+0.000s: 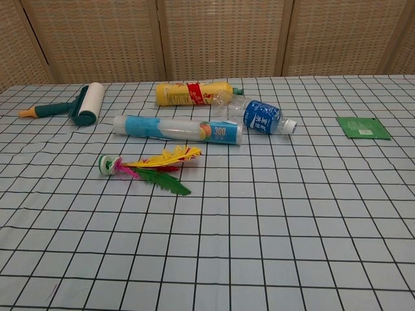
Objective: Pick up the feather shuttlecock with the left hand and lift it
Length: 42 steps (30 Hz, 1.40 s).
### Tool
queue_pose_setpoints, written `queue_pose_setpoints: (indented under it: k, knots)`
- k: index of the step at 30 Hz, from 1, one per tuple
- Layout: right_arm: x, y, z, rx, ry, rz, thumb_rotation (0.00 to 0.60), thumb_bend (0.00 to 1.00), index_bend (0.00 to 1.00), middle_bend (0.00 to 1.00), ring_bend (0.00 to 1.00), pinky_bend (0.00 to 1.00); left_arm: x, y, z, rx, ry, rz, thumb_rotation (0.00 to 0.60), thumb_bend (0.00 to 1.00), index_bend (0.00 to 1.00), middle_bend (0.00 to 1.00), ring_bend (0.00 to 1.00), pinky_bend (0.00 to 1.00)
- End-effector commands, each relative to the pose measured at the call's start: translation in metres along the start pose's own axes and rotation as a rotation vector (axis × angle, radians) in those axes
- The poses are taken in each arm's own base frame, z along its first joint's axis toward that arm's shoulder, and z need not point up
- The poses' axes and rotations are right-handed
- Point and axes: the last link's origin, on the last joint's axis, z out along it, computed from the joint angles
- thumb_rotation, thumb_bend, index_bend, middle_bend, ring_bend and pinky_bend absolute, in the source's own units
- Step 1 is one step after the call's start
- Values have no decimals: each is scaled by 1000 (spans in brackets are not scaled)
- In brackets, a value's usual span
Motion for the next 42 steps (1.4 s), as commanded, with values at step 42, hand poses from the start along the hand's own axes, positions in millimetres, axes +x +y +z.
queue_pose_setpoints:
  k: [42]
  knots:
    - [5,28,12,-82,-20,120,600,77,26,0,0,146,-63,232,162,-127,-253,185,600,214,454,0,0,0]
